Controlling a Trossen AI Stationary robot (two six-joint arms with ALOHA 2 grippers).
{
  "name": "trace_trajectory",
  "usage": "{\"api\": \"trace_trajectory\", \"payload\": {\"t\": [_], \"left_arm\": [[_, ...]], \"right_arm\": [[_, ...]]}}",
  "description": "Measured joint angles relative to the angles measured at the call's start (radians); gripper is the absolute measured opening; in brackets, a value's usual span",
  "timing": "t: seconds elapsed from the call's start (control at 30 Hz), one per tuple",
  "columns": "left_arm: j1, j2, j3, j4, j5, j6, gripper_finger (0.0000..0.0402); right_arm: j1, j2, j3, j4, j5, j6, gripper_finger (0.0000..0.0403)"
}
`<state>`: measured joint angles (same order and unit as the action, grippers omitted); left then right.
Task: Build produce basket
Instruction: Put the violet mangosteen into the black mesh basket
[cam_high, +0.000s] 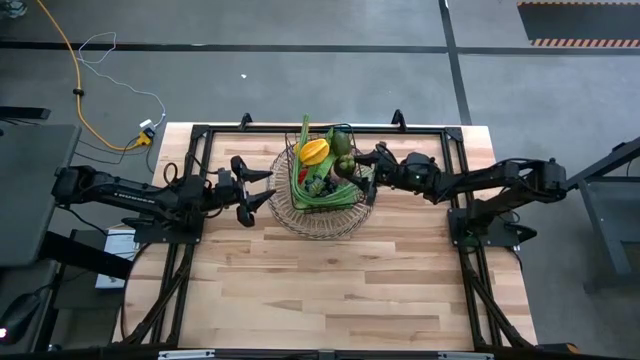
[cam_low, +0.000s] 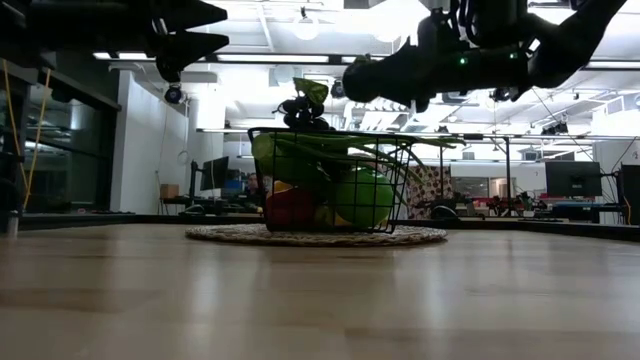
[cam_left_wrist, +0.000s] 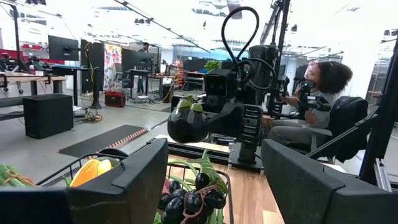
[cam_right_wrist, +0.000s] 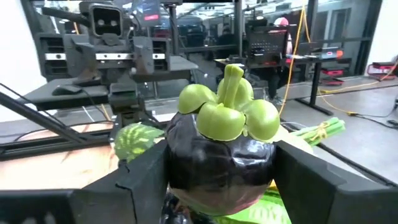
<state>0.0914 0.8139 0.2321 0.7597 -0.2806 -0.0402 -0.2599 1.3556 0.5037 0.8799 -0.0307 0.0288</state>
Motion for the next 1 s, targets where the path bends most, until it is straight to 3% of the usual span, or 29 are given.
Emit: {"api": "trace_trajectory", "payload": {"t": [0.7,1.0], "left_arm": [[0.0,0.0,0.0,-0.003,0.0,0.0,0.0246],[0.0,0.0,-0.001,-0.004,-0.003,0.0,0.0246]], "right_arm": [[-0.002,0.038,0.0,-0.057,0.084,0.041,0.0259],[-0.002,0.125,0.053,-0.071,0.077,0.049,0.0314]]}}
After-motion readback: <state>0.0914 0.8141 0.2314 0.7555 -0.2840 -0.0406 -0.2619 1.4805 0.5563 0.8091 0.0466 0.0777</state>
